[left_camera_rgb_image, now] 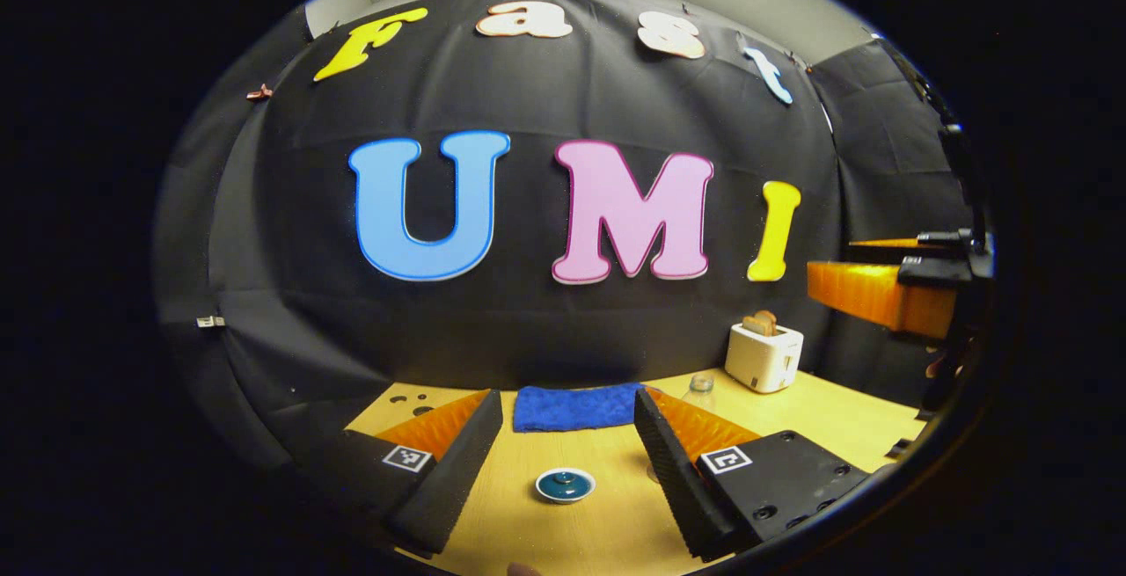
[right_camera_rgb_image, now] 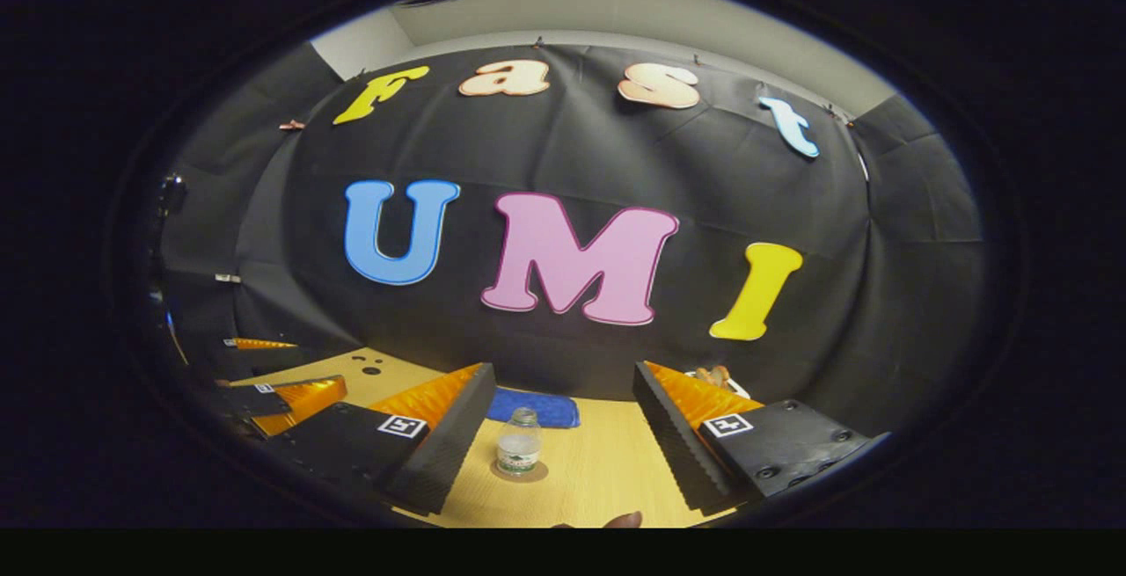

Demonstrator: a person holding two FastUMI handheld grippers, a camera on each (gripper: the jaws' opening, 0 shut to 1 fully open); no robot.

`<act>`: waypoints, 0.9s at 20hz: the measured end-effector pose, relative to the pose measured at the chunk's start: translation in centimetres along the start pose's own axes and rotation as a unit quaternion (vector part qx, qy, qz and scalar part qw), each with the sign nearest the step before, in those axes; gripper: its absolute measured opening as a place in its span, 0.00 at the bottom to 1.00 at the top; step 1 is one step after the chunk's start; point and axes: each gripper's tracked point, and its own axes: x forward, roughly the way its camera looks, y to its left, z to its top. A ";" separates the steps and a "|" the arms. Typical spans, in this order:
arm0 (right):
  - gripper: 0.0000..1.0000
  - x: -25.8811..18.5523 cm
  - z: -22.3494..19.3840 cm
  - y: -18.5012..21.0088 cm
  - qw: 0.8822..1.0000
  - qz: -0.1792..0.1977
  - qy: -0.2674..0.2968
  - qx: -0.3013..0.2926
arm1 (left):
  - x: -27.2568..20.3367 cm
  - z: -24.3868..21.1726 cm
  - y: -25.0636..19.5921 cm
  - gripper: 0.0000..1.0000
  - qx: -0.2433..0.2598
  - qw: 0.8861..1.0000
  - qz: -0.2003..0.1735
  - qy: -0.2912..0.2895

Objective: Open the teacup lid with one hand, grasp the water bottle and pour water into the teacup with the other hand; after pouring, place the water bottle on the coaster and then close the teacup lid.

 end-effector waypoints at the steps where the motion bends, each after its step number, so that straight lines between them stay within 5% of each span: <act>1: 0.98 0.5 -1.1 0.2 1.000 0.001 0.000 -0.002 | 1.0 -1.7 0.0 0.95 0.001 1.000 0.002 0.003; 10: 0.98 4.3 -10.8 1.9 1.000 0.008 0.002 0.002 | 8.5 -15.7 0.5 0.83 -0.012 0.998 0.020 0.051; 18: 0.98 4.4 -13.9 2.2 1.000 0.010 0.017 -0.003 | 12.0 -20.1 0.6 0.74 0.012 0.996 0.019 0.084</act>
